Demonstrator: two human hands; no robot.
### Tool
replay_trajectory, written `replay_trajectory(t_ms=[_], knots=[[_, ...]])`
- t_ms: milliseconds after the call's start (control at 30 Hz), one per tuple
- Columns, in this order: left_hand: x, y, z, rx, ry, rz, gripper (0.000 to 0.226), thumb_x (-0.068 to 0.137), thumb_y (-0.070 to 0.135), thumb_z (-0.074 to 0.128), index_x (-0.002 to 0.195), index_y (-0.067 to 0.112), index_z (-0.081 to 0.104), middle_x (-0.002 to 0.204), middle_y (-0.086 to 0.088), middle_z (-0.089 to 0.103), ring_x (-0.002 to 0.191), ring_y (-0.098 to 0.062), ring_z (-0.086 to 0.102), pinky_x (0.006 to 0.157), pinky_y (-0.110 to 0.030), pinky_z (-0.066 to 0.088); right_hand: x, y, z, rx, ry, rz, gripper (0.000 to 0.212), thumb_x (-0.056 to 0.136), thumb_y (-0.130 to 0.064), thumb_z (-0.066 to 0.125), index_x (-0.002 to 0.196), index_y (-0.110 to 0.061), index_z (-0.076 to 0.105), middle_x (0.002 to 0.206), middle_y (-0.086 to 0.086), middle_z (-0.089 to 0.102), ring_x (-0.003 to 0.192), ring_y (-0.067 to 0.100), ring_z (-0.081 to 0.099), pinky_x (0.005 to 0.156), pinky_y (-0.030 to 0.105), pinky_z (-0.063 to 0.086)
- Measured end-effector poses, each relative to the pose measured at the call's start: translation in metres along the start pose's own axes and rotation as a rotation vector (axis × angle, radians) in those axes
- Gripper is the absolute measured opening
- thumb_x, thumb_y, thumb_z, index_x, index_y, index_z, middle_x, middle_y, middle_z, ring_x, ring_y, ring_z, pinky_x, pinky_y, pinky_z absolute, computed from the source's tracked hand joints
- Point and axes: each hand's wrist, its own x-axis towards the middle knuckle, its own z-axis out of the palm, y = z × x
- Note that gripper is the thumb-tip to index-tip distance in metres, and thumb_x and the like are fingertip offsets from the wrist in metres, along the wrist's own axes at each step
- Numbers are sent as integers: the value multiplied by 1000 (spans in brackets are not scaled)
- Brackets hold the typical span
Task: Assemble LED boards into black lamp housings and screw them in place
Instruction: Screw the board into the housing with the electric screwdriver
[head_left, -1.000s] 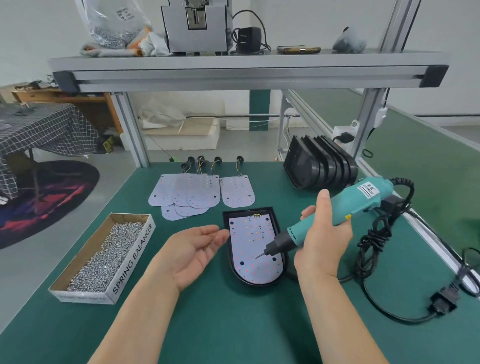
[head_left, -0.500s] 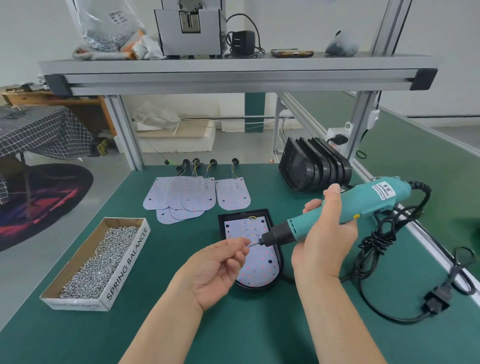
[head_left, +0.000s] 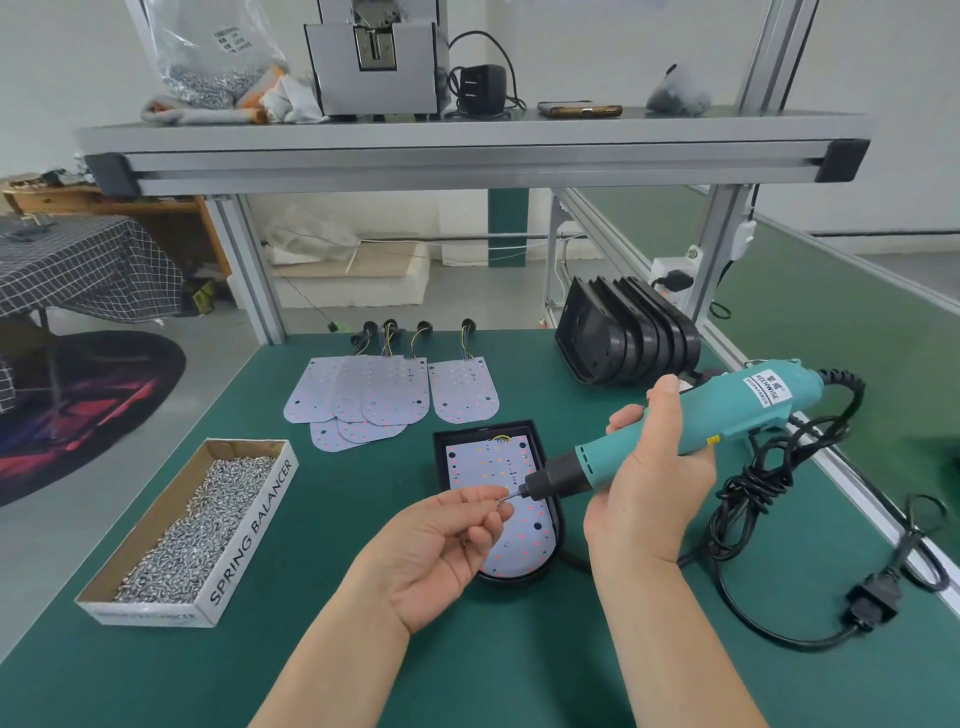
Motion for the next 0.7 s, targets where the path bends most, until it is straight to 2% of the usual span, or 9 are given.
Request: replay_trajectory(t_ms=[333, 467, 600, 700], knots=[[-1, -2, 0, 54, -17, 40, 15, 65, -9, 67, 74, -4, 78, 79, -21, 69, 56, -15, 64, 46, -15, 52, 2, 2, -1, -20, 3, -16, 21, 93, -38, 68, 90, -24, 54, 63, -2, 59, 61, 11, 54, 66, 32, 45], [-1, -6, 1, 146, -15, 157, 13, 64, -6, 70, 72, 1, 78, 81, -22, 71, 58, -14, 66, 50, -15, 53, 3, 4, -1, -19, 13, -23, 20, 93, -38, 68, 89, -24, 54, 62, -2, 59, 60, 11, 54, 66, 32, 44], [-1, -11, 2, 257, 36, 322, 21, 82, -15, 64, 77, 1, 75, 83, -21, 72, 63, -15, 66, 54, -16, 52, 2, 8, 2, -27, 8, -35, 21, 92, -37, 67, 89, -23, 52, 61, -2, 57, 57, 11, 50, 62, 30, 44], [0, -14, 0, 295, 44, 363, 21, 85, -16, 62, 81, 0, 73, 83, -21, 71, 66, -16, 66, 56, -17, 52, 3, 11, 3, -34, -5, -40, 22, 89, -39, 68, 91, -24, 52, 61, -3, 57, 57, 11, 51, 63, 31, 44]])
